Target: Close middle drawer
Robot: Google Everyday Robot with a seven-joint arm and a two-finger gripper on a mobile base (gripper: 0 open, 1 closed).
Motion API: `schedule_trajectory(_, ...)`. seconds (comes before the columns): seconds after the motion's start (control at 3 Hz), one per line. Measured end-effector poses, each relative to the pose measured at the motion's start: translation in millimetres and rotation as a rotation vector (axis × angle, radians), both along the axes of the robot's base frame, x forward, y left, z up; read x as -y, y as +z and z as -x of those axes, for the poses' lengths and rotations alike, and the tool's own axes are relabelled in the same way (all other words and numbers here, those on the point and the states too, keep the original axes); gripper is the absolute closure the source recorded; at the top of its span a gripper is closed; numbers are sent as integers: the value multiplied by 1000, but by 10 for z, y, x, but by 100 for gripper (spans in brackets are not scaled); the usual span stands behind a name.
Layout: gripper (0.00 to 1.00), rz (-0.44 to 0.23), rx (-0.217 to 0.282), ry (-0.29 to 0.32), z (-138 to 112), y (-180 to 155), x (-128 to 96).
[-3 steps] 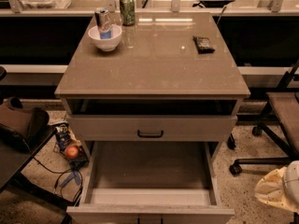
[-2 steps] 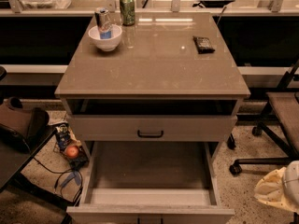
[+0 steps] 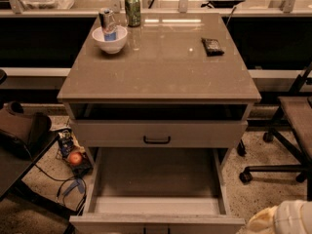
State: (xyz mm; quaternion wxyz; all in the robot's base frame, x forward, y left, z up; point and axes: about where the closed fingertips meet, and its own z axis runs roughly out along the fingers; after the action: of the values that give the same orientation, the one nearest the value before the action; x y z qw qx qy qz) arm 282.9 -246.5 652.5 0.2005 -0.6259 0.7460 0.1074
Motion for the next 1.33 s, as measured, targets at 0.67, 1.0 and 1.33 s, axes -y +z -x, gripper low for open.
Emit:
schedule_trajectory(0.67,100,-283,56,17,67,-1329,-303)
schedule_trajectory(1.0,100,-372,42,37,26,-1775,-446)
schedule_trajectory(1.33,100,-437,0,51,43,-2233,-615)
